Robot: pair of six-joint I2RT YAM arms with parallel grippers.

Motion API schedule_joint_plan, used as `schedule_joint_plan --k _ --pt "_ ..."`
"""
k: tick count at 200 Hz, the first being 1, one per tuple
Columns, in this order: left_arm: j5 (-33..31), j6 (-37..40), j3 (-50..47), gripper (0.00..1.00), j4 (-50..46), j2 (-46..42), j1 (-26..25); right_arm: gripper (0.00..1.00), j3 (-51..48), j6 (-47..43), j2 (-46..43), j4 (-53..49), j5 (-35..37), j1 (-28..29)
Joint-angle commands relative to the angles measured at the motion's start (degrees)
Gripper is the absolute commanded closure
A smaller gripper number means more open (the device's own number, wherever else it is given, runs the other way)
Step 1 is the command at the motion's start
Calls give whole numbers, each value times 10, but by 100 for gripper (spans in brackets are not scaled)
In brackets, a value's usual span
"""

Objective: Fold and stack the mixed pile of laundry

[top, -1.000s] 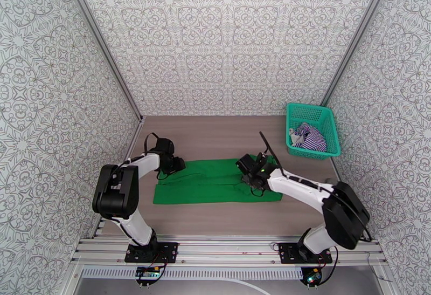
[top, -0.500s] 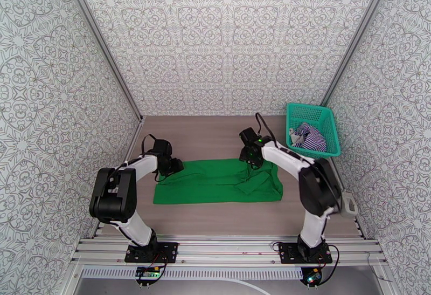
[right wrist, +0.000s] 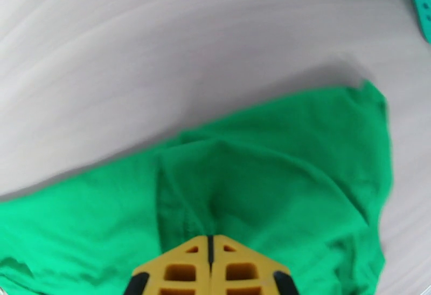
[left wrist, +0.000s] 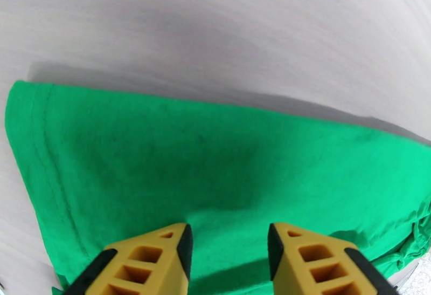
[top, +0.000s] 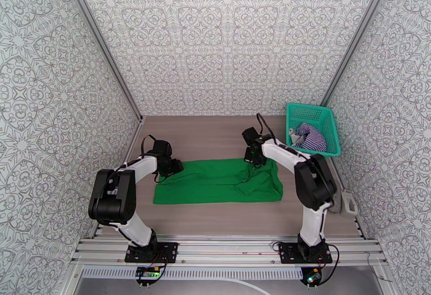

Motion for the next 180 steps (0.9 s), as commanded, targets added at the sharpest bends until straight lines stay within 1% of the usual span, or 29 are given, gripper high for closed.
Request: schedule_joint_plan --k 1,9,15,41,74,81,85,89,94,100,111,135,162,165,180 --pt "13 3 -10 56 17 3 4 100 -61 37 -77 22 6 -3" --pt "14 2 -11 56 19 3 4 100 -86 49 -102 32 3 -2" --pt "29 3 -11 56 19 4 3 100 -108 57 -120 42 0 -3" --pt "30 4 -9 56 20 7 3 100 -170 94 -176 57 -11 -1" --pt "32 1 -10 56 25 9 2 100 -272 166 -248 106 10 3" --pt "34 1 -10 56 26 9 1 90 -289 174 -257 110 17 3" --pt "35 1 -10 56 26 9 1 81 -296 177 -260 109 20 3" --pt "34 1 -10 56 25 8 0 74 -301 180 -262 105 22 2" --pt "34 2 -10 56 25 8 0 69 -305 180 -263 100 24 3" --pt "34 3 -10 56 23 7 -1 65 -308 177 -265 94 23 2" --pt "33 4 -10 56 20 4 -1 62 -311 167 -269 84 16 3" --pt "26 7 -11 56 10 -15 0 62 -318 144 -291 57 -15 2" --pt "21 12 -16 56 -6 -47 -1 63 -319 126 -338 7 -40 2" --pt "21 13 -16 56 -9 -50 -1 63 -317 107 -344 1 -45 2" --pt "21 22 -12 56 -22 -61 -4 62 -296 86 -346 -17 -62 2"
